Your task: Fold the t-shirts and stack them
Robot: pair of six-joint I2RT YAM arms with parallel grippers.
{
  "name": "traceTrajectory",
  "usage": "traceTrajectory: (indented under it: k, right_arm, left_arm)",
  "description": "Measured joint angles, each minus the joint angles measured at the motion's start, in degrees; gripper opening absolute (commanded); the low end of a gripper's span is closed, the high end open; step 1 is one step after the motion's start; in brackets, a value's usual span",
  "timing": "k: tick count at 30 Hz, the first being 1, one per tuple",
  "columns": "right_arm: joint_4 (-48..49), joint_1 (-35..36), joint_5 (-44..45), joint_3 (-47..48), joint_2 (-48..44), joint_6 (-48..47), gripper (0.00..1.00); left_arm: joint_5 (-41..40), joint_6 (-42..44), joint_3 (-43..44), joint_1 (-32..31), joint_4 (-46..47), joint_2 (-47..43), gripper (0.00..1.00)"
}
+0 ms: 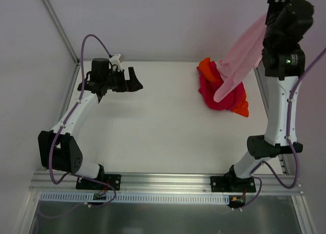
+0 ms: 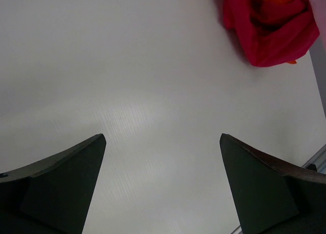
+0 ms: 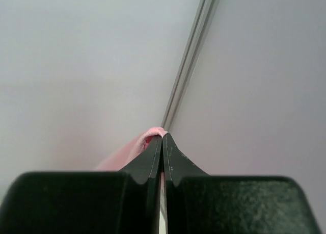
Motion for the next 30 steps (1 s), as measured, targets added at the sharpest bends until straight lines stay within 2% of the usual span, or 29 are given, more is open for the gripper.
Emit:
traceTrajectory:
  k: [5, 9, 13, 16, 19, 26, 30]
  right_arm:
    - [7.1, 3.0, -3.0, 1.9, -6.6, -4.5, 0.01]
    - [12.8, 6.5, -4.2, 2.4, -7.1, -9.7, 0.01]
    - [11.9, 6.9, -4.8, 1.2, -6.2, -10.1, 0.01]
    - [10.2, 10.1, -6.7, 1.6, -4.7, -9.5, 0.01]
    - [9.7, 17.1, -9.7, 4.5, -2.7, -10.1, 0.01]
    - [11.9, 43.6, -18.3, 6.4, -2.4, -18.1, 0.01]
    - [12.1, 48.4, -19.5, 3.8, -3.4, -16.1, 0.01]
  left_arm:
    - [0.2, 0.0, 0.8, 0.0, 0.0, 0.0, 0.99]
    - [0.5, -0.2, 1.4, 0.0, 0.0, 0.0, 0.99]
    - [0.9, -0.6, 2.2, 0.0, 0.0, 0.0, 0.99]
    - [0.9, -0.9, 2.5, 0.0, -0.2, 0.0, 0.99]
    - [0.8, -1.1, 2.6, 0.0, -0.5, 0.0, 0.99]
    - [-3.0, -2.0, 3.0, 0.0, -2.1, -0.1, 0.99]
    - [-7.8, -2.8, 4.0, 0.0, -4.5, -1.0, 0.99]
